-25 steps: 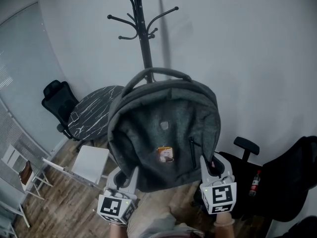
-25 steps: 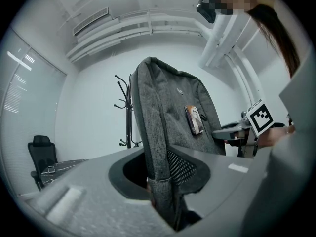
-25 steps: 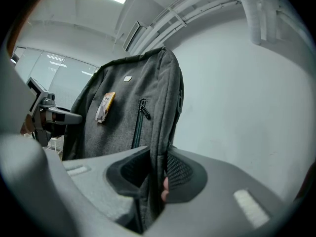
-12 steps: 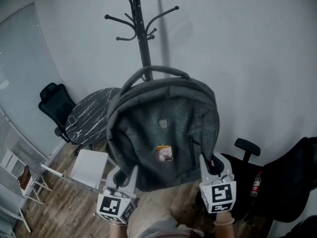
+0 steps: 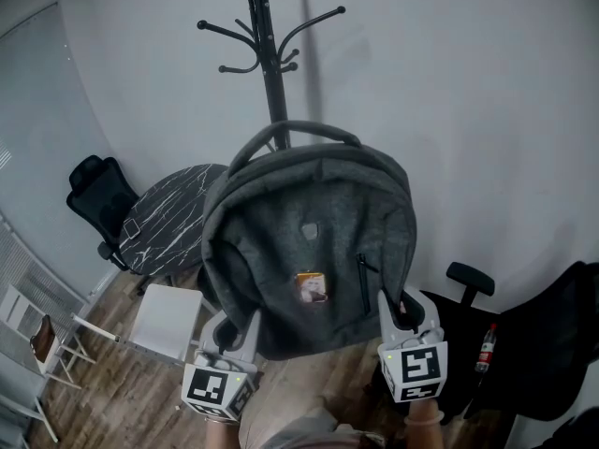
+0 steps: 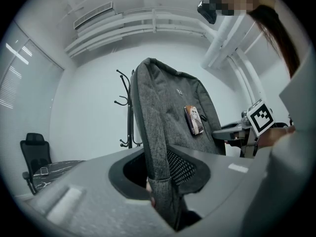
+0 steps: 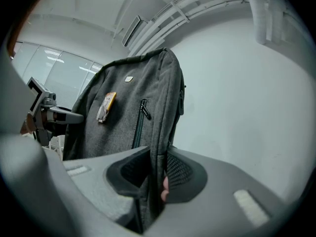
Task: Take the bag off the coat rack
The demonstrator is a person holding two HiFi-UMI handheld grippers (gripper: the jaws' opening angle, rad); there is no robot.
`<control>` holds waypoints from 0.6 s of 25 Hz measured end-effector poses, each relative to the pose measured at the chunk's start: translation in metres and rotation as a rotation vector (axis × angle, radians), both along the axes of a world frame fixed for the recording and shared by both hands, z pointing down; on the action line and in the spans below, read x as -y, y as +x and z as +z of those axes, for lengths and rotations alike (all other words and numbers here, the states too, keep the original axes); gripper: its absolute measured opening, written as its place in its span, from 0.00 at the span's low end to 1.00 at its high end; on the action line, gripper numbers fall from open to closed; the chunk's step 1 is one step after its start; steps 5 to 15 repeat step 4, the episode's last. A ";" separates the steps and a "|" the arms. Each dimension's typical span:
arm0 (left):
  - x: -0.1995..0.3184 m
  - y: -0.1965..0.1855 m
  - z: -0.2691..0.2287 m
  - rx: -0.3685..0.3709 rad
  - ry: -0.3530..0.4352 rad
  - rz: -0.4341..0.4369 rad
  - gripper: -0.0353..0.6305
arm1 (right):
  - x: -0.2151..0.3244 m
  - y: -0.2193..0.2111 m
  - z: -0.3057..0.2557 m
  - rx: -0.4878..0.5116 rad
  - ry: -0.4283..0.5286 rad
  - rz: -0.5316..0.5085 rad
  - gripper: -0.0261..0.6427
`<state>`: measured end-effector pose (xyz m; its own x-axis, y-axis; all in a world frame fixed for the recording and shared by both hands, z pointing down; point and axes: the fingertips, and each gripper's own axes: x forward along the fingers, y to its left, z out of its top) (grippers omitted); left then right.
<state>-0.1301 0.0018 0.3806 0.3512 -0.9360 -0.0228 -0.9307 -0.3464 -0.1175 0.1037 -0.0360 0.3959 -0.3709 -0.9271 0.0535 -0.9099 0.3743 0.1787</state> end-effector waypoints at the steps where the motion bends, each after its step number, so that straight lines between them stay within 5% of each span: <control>1: -0.001 0.003 0.001 0.003 0.003 0.001 0.19 | -0.001 0.003 0.003 0.002 0.002 0.002 0.16; 15: -0.009 0.014 0.007 0.007 0.012 0.000 0.19 | -0.010 0.015 0.013 0.005 0.012 0.009 0.16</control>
